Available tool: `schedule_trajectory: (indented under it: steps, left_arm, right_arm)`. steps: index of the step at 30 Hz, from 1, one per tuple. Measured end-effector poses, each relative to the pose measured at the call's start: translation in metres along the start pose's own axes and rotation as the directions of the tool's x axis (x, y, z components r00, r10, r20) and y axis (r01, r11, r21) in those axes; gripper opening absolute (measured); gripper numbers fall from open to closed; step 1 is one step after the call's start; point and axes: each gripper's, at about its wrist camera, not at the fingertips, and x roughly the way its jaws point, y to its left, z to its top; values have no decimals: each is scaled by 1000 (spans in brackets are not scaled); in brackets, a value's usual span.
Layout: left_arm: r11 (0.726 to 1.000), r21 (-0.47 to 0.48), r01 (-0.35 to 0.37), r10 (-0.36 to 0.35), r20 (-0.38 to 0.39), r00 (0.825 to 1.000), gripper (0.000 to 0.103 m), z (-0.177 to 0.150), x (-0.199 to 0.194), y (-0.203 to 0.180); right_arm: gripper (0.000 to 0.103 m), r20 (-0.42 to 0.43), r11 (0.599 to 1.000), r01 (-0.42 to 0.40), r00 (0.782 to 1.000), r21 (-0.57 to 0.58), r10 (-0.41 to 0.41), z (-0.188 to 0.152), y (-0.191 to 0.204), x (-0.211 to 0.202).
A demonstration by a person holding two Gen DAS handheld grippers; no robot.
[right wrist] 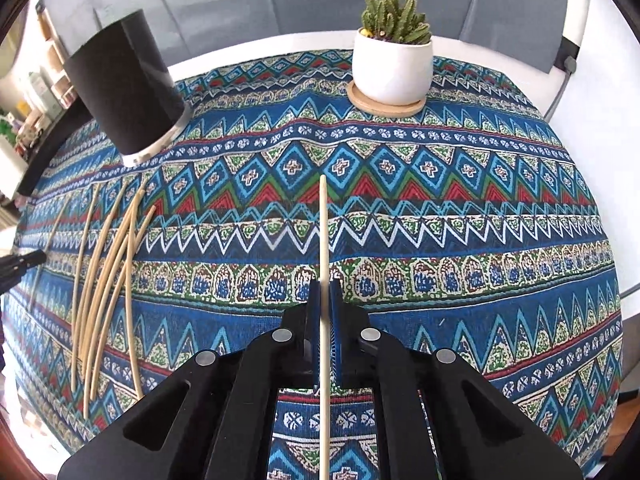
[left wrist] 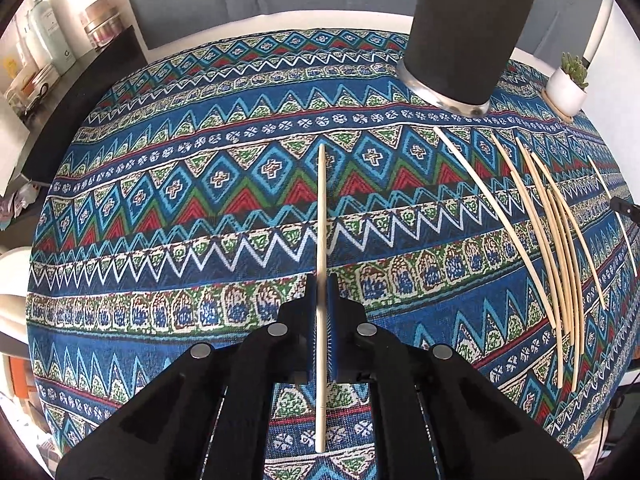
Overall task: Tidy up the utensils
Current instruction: 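Close the left tool on one wooden stick while the right tool grasps another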
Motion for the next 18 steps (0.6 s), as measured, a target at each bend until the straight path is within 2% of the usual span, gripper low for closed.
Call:
schedule_trajectory:
  steps: [4,10,18]
  left_arm:
    - [1000,-20,-9,10,41,999,5,-2,-15,7]
    - [999,-42,6,-1,127,992,5,11,-56,12]
    - [999,-31,-12,19,251,968,5,44,-116,7]
  right_arm:
    - [4,58,1000,-11,998,0,11,7,0,-29]
    - [4,133,999,-14,991,-36,19,22,12,-71]
    - [4,246,995,-44,967,-90,65,45,35,-119]
